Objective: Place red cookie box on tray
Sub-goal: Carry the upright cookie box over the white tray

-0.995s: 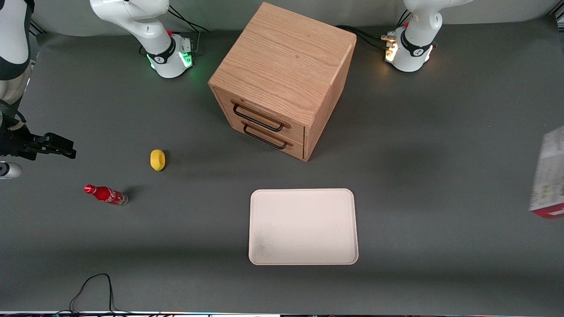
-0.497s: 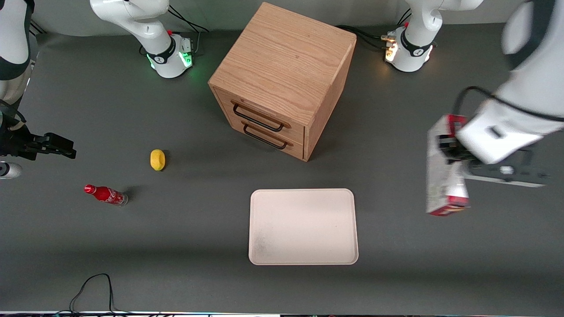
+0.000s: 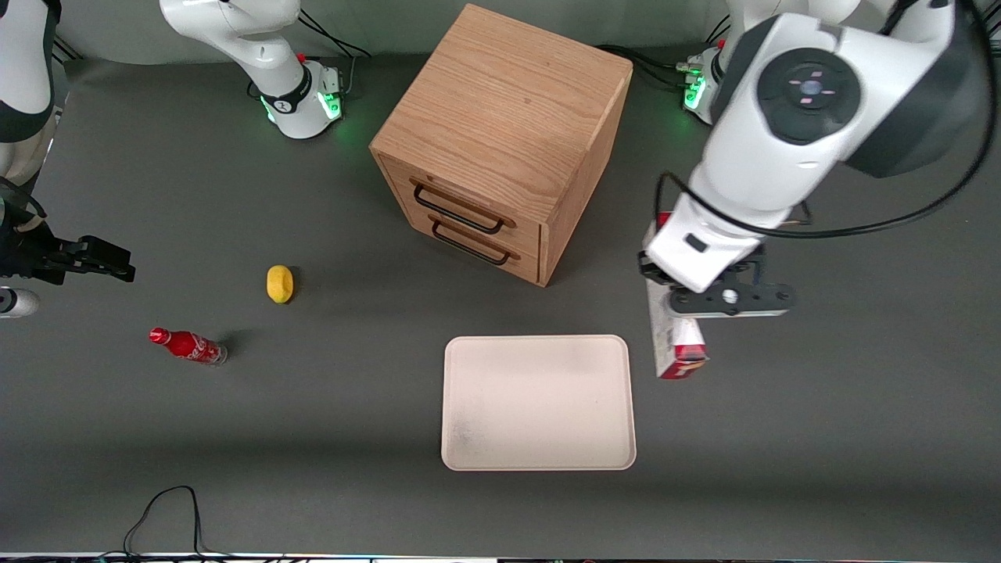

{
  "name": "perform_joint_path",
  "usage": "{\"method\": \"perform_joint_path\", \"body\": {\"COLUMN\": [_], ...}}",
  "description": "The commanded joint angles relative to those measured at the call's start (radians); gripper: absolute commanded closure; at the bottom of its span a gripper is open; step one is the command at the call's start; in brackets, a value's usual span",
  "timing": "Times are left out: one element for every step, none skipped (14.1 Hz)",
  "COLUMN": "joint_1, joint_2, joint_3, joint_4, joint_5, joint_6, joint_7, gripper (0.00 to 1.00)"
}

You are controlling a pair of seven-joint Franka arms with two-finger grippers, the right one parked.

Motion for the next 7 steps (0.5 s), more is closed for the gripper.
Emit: {"method": "perform_joint_path", "body": {"joint_1": [-0.033, -0.032, -0.032, -0.032, -0.033, -0.033, -0.032], "joint_2": [0.019, 0.028, 0.044, 0.071, 0.102, 0.131, 0.168], "joint_3": [0.018, 0.018, 0.018, 0.018, 0.02, 0.02, 0.02], "joint_4": [-0.004, -0.004, -0.005, -0.005, -0.005, -0.005, -0.005], "joint_5": [0.014, 0.011, 0.013, 0.014, 0.014, 0.016, 0.017], "joint_6": [0.023, 0.029, 0.045, 0.059, 0.085, 0.126, 0.172], "joint_7": [-0.051, -0.057, -0.057, -0.059, -0.059, -0.057, -0.055], "gripper": [1.0, 1.0, 1.0, 1.0, 1.0, 1.0, 1.0]}}
